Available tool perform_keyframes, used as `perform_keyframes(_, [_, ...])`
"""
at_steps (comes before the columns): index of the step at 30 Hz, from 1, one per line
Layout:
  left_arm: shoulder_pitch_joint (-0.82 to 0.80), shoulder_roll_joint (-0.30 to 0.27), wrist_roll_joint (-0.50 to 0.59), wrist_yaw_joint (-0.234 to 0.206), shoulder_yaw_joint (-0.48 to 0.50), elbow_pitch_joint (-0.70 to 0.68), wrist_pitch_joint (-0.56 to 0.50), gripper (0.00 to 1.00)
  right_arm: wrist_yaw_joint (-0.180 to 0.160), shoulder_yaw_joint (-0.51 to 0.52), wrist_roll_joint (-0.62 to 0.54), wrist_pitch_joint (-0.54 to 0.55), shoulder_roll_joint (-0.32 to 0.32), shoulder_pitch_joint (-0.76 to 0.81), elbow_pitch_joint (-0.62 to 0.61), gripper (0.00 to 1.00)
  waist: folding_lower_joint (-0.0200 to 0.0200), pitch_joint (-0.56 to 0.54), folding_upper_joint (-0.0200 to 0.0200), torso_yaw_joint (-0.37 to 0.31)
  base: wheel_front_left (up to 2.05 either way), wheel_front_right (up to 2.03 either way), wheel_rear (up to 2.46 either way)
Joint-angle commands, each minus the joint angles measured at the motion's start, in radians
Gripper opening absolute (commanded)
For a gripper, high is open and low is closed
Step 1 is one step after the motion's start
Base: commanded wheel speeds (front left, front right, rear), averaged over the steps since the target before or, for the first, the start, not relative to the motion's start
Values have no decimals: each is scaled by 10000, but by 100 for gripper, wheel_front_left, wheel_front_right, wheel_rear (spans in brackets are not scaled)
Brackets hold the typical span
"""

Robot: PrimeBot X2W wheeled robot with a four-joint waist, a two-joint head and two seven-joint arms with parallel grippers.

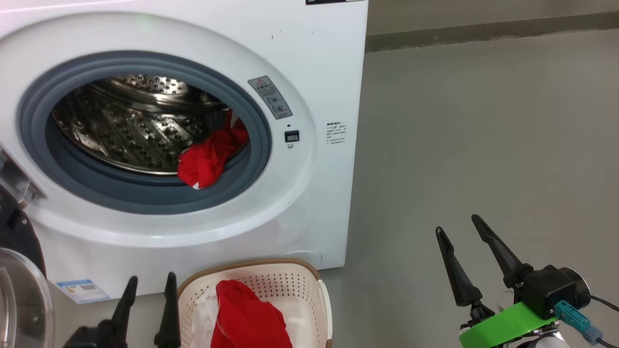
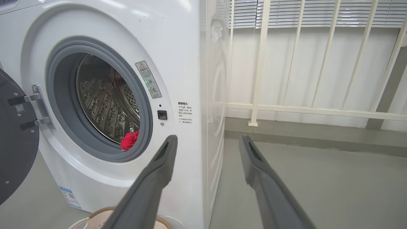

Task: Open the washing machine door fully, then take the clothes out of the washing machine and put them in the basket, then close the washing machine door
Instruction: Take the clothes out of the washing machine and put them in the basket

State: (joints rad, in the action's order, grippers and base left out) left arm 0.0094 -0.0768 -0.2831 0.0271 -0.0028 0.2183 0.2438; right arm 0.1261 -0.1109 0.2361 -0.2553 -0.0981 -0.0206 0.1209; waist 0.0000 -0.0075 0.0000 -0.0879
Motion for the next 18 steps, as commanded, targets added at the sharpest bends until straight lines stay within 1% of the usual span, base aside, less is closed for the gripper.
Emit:
perform_keyframes(1, [-672,-132,-253,140,300,-68,93,100,46,-238,-58,-65,-61,-324,-310,100,0,166,0,94,0,0,0])
perform_keyframes(5, [-1294,-204,-350,281,258,300,108,100,46,-231,-45,-65,-124,-438,-422,100,0,591,0,173,0,0,0])
perform_keyframes(8, [-1820,-269,-332,307,230,563,118,100,46,-219,-23,-65,-195,-603,-508,100,0,987,0,218,0,0,0])
perform_keyframes(11, [-2405,-304,-255,148,224,949,92,100,46,-158,-14,-65,-255,-752,-576,100,0,1344,0,267,0,0,0])
perform_keyframes(12, [-2405,-304,-255,148,224,949,92,100,46,-158,-14,-65,-255,-752,-576,100,0,1344,0,267,0,0,0])
perform_keyframes(18, [-3820,-465,-269,-25,318,1768,54,100,46,-160,-38,-65,-380,-1087,-705,100,0,2059,0,249,0,0,0])
